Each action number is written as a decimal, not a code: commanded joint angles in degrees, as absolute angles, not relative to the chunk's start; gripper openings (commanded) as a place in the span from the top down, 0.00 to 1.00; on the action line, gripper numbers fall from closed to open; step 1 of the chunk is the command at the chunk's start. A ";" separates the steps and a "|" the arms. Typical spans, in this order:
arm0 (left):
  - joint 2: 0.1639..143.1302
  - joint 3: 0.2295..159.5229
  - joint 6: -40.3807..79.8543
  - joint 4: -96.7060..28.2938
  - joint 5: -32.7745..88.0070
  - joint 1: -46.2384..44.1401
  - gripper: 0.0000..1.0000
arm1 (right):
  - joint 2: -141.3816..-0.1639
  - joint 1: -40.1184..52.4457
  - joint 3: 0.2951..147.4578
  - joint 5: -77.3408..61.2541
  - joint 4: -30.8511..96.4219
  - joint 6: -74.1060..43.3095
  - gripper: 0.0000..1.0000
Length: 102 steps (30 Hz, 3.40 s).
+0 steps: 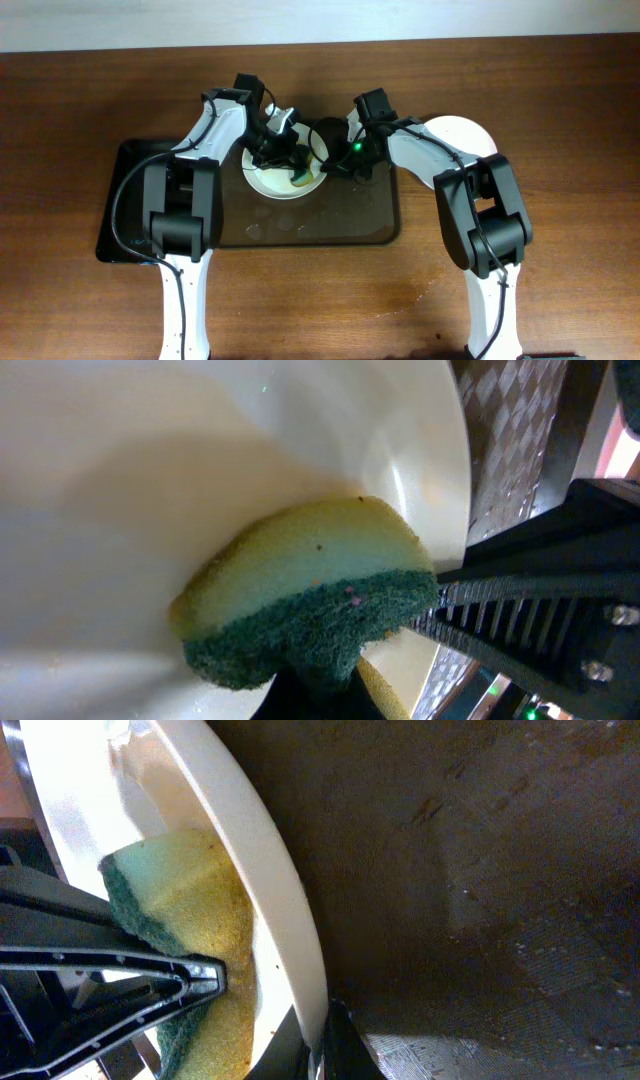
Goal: Clean dirty plates on tray and stack at the side
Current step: 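Scrub the held plate with the sponge in the left gripper, then lift the sponge away and tilt the plate up with the right gripper, then carry the plate right and set it on the plate stack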
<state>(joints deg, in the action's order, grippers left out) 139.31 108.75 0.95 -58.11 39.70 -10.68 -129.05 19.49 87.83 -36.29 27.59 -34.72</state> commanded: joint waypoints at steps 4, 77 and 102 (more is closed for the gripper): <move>142.76 114.96 3.53 -53.32 17.23 -5.39 1.00 | -131.00 19.86 85.78 -33.78 28.47 -34.50 0.96; 142.74 147.37 -3.07 -82.08 24.99 -1.10 0.99 | -98.80 56.55 86.94 87.64 54.63 -24.03 0.96; 142.71 147.39 -3.05 -82.76 22.61 -0.91 0.99 | -106.37 -8.93 79.68 3.31 47.99 -25.76 0.88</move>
